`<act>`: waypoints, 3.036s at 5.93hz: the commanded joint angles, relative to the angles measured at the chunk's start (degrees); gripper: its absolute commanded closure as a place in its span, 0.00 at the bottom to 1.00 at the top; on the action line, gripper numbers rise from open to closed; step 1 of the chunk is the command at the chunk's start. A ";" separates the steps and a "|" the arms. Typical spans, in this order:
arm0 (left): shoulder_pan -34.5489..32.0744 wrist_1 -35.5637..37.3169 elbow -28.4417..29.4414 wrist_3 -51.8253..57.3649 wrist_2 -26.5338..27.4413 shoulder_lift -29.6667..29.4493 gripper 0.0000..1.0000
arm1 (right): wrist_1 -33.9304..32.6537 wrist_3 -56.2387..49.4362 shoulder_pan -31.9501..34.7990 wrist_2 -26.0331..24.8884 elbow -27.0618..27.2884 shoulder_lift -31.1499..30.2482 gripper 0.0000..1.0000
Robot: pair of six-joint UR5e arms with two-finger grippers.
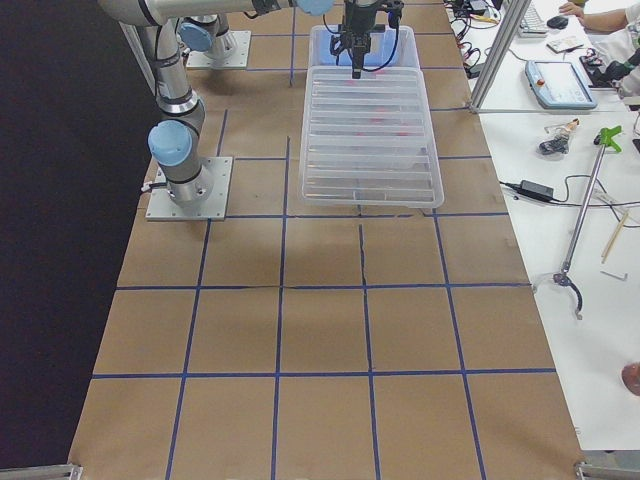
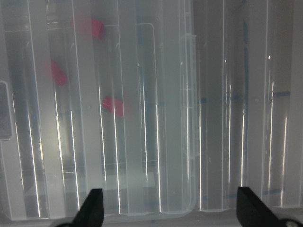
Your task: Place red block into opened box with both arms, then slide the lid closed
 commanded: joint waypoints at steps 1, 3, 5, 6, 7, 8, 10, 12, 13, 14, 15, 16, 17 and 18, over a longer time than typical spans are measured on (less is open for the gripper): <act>0.52 -16.97 8.43 -6.38 0.38 5.62 0.04 | -0.20 -10.77 -11.25 -3.27 0.02 -0.38 0.00; 1.22 -18.18 7.52 -16.55 10.95 11.50 0.04 | -0.81 -29.58 -28.57 -3.38 0.28 1.80 0.00; 4.62 -17.31 8.11 -34.84 11.02 15.12 0.04 | -13.21 -40.07 -37.33 -8.03 0.29 11.35 0.00; 7.78 -17.30 8.99 -46.40 10.93 16.44 0.04 | -14.68 -40.12 -38.58 -8.74 0.37 14.70 0.00; 8.60 -17.48 7.52 -55.39 10.67 17.84 0.03 | -14.78 -39.34 -38.68 -8.57 2.11 15.69 0.00; 8.61 -18.52 7.24 -59.48 8.58 18.73 0.02 | -14.52 -38.63 -38.15 -7.52 6.40 15.09 0.00; 8.96 -23.08 9.43 -65.92 5.65 18.47 0.02 | -14.43 -35.81 -35.97 -1.74 10.38 12.10 0.00; 8.96 -22.49 9.35 -65.59 5.57 18.65 0.02 | -14.52 -35.11 -32.89 -0.48 11.97 11.57 0.00; 8.96 -22.49 8.91 -65.06 5.48 18.91 0.02 | -14.43 -32.15 -31.14 -0.48 12.06 10.61 0.00; 8.96 -22.40 8.56 -64.89 5.48 18.91 0.02 | -14.43 -29.68 -28.68 -0.48 12.15 10.17 0.00; 8.96 -22.23 8.30 -64.88 5.39 18.91 0.02 | -14.35 -27.48 -26.92 -0.39 12.15 10.16 0.00; 8.87 -22.22 8.12 -64.88 5.39 19.00 0.02 | -14.34 -26.16 -24.72 0.39 12.15 10.16 0.00; 8.87 -22.14 8.12 -64.80 5.39 19.00 0.02 | -14.17 -23.53 -23.57 0.40 12.24 10.25 0.00; 8.87 -22.22 8.03 -64.80 5.39 19.09 0.02 | -14.26 -23.25 -23.39 0.48 13.37 10.08 0.00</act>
